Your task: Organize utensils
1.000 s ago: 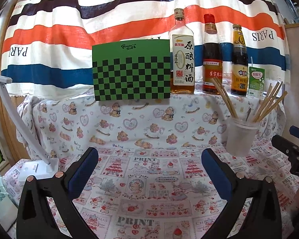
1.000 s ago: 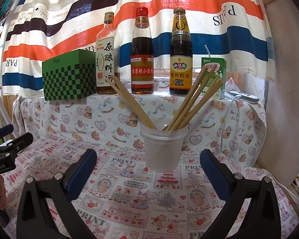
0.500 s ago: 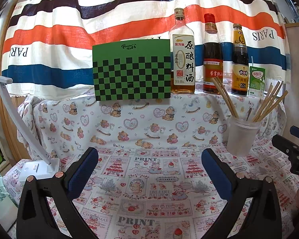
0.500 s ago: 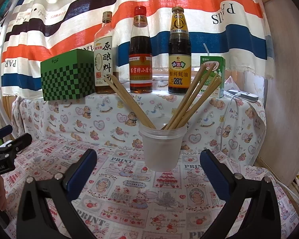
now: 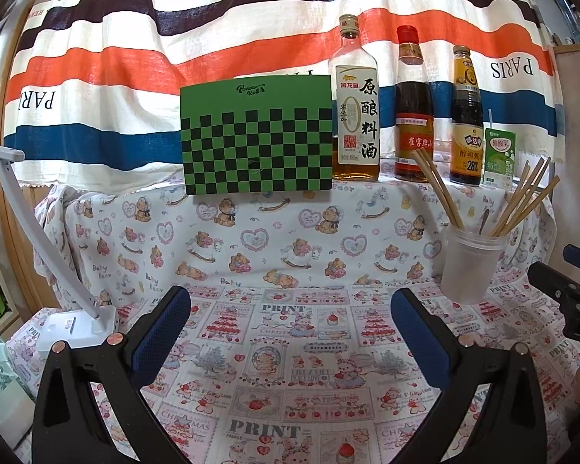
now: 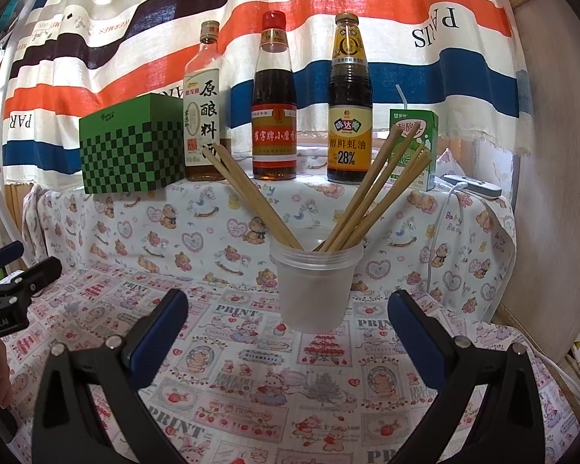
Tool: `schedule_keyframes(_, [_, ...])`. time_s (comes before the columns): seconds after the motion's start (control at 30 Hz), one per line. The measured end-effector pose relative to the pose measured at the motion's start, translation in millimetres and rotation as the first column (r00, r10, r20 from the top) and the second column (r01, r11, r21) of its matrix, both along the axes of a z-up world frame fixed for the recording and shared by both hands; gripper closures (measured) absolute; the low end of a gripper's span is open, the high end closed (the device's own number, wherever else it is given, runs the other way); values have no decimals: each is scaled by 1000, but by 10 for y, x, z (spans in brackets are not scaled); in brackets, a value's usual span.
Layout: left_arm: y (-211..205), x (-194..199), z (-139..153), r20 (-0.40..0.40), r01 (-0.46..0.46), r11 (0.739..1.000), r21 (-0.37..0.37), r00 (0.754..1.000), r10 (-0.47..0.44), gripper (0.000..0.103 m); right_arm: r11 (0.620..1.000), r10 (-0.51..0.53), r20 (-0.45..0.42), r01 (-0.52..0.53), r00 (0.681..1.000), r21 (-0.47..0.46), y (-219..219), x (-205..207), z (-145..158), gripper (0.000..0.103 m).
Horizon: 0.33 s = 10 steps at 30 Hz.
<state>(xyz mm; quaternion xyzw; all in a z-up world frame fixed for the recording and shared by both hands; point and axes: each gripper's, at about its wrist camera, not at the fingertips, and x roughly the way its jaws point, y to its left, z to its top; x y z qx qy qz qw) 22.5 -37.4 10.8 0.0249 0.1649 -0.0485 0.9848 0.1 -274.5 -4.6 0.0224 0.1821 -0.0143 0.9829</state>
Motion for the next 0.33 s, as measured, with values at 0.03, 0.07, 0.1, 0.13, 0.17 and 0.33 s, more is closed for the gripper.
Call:
schedule_keyframes(0.03, [2, 3, -1, -2, 0, 1000, 0, 1000, 0, 0, 1000, -1, 0, 1, 1000, 0, 2, -3, 0, 0])
schedule_keyframes(0.07, [4, 6, -3, -3, -3, 1000, 1, 1000, 3, 0, 1000, 0, 0, 0, 1000, 1, 0, -3, -1, 0])
schedule_keyframes(0.1, [10, 8, -4, -3, -6, 1000, 2, 1000, 6, 0, 1000, 0, -1, 0, 1000, 2, 0, -3, -1, 0])
schedule_keyframes(0.13, [2, 5, -2, -3, -4, 1000, 2, 1000, 4, 0, 1000, -1, -1, 1, 1000, 1, 3, -4, -1, 0])
schedule_keyframes(0.17, [1, 8, -3, -5, -4, 1000, 3, 1000, 4, 0, 1000, 0, -2, 0, 1000, 1, 4, -4, -1, 0])
schedule_keyframes(0.33, [-11, 11, -1, -7, -1, 1000, 6, 1000, 1, 0, 1000, -2, -11, 2, 1000, 6, 3, 2, -8, 0])
